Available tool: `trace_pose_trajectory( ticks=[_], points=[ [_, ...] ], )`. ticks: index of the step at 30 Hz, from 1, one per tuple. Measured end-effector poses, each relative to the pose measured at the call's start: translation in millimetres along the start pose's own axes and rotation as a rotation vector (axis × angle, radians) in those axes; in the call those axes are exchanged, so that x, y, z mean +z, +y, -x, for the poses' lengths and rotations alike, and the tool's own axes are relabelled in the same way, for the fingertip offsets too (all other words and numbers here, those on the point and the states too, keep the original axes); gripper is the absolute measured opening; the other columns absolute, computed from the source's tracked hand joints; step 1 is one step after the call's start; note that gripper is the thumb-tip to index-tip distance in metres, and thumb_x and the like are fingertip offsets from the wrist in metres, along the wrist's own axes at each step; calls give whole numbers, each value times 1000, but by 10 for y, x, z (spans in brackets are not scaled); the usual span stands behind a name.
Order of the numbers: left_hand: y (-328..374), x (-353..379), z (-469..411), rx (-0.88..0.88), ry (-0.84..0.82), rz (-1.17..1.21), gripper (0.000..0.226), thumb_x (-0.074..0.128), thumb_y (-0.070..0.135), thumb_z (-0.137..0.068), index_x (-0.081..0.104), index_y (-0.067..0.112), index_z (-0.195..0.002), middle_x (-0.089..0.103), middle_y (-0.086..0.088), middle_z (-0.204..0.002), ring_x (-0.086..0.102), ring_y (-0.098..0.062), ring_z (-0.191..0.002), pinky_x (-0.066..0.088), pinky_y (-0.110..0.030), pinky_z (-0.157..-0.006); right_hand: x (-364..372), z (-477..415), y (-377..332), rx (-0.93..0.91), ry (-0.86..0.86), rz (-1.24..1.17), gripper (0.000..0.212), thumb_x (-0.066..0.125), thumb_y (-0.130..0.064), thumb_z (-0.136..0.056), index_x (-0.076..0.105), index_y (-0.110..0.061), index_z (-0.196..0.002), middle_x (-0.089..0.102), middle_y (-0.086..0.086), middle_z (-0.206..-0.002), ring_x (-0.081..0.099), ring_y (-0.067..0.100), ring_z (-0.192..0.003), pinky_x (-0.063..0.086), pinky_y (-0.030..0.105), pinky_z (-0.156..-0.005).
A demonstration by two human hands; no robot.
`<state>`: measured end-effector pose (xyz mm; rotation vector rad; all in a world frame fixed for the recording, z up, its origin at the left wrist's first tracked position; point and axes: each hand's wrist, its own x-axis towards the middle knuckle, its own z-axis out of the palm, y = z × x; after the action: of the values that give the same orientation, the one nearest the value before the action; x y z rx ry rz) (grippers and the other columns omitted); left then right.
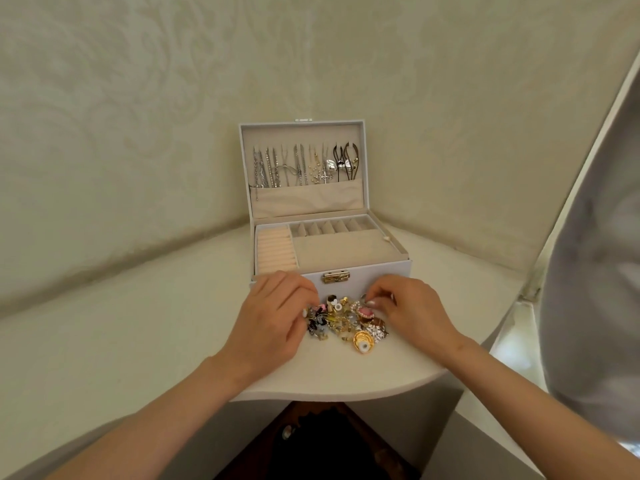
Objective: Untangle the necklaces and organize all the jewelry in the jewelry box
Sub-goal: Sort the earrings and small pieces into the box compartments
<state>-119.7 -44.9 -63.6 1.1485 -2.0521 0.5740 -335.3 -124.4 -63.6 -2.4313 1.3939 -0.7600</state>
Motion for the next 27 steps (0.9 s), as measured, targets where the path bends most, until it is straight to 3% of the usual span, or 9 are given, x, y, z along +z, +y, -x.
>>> trace_pose_trajectory(
  ticks=[6,8,11,15,19,21,23,25,27],
  points=[
    [111,139,-171,40,25,36,11,53,9,-87,62,10,-94,63,-3,-95,53,-17,-91,38,-25,-78,-56,-3,2,-62,175,-281,22,60,-6,-88,61,-26,-78,55,-16,-89,52,1,-82,37,10,-70],
    [175,212,-287,44,10,35,13,58,13,-87,61,9,-99,61,-5,-98,52,-18,-91,42,-27,-77,-134,-14,-60,-84,140,-463,25,59,1,-86,60,-22,-75,55,-10,-94,52,3,-88,41,14,-76],
    [241,268,-433,32,6,65,20,54,21,-88,60,6,-100,59,-7,-96,50,-17,-87,44,-28,-73,-225,-18,-181,-48,-21,-692,22,58,4,-86,60,-15,-74,64,-7,-81,59,5,-79,47,16,-74],
    [240,251,-435,20,21,129,16,48,23,-91,50,11,-102,56,-6,-88,51,-15,-76,46,-27,-60,-247,-15,-285,-13,-78,-759,19,61,5,-84,60,-11,-74,66,1,-74,64,10,-71,52,21,-72],
    [214,172,-390,9,17,118,19,46,24,-94,57,10,-101,55,-2,-82,48,-10,-68,44,-22,-53,-244,14,-346,27,-74,-836,12,69,-5,-81,59,-9,-82,69,0,-72,68,16,-70,55,24,-69],
    [172,129,-380,-39,25,153,21,47,24,-93,61,8,-95,57,0,-82,50,-8,-65,45,-21,-54,-255,35,-363,27,-55,-749,14,73,-15,-78,60,-14,-83,68,-4,-71,64,8,-64,51,19,-62],
    [118,86,-362,-128,40,232,21,48,26,-92,61,9,-92,58,4,-83,51,-5,-66,46,-20,-58,-254,57,-363,-13,-88,-446,11,75,-24,-77,64,-21,-78,64,-9,-70,52,-2,-58,39,13,-59],
    [74,55,-333,-223,57,309,21,51,28,-91,61,9,-90,56,8,-81,51,-4,-67,45,-19,-61,-211,81,-375,-67,-165,-135,9,74,-34,-77,68,-28,-79,59,-12,-76,49,-2,-67,34,15,-63],
    [51,36,-308,-279,64,344,15,57,24,-90,61,9,-89,53,10,-80,49,-3,-68,44,-18,-61,-155,96,-419,-91,-215,29,12,71,-43,-78,68,-33,-84,56,-13,-83,51,2,-77,39,23,-68]
  ],
)
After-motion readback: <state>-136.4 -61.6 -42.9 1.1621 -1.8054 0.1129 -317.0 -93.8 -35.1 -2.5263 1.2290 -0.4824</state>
